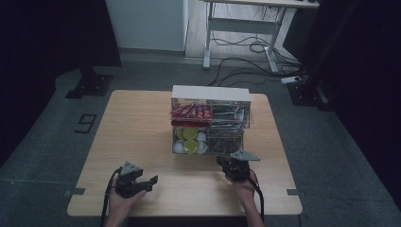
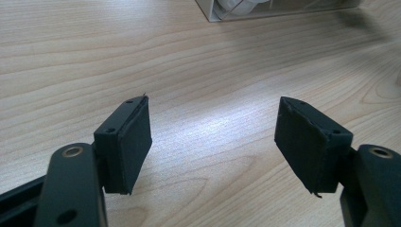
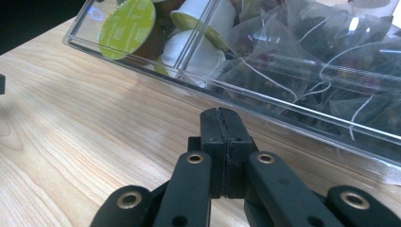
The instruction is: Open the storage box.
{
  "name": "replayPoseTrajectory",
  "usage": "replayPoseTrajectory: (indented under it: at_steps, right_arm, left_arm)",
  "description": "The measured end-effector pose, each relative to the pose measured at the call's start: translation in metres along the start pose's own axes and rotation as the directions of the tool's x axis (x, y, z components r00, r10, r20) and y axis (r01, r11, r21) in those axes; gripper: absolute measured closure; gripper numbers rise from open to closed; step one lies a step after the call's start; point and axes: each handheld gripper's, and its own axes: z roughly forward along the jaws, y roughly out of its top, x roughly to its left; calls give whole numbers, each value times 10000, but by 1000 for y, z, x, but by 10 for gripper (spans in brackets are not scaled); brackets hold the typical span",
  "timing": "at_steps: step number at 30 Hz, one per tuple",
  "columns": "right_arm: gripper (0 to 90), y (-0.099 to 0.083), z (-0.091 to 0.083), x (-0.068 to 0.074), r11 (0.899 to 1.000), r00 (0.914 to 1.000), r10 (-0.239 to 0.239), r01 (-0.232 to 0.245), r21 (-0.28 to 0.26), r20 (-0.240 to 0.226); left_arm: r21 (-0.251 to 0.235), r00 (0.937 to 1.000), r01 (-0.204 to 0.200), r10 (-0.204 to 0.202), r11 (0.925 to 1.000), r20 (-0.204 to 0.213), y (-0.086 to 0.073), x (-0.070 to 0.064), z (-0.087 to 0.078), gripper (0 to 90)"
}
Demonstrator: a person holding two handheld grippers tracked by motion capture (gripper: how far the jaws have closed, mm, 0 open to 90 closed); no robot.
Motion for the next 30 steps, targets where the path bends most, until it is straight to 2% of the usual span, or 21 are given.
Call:
replayPoseTrajectory:
  at_steps: [8,30]
  right_arm:
    - [885,0,-3,-4,9998,9999,152,-151,-110,79]
    - [885,2,-8,-7,9991,9996,158,-149,-385,227]
  left_arm:
    - [63,10000,-2,2,10000,2,-1,0,2,281]
    - [68,10000,1,-1,10000,5,0,1,2,281]
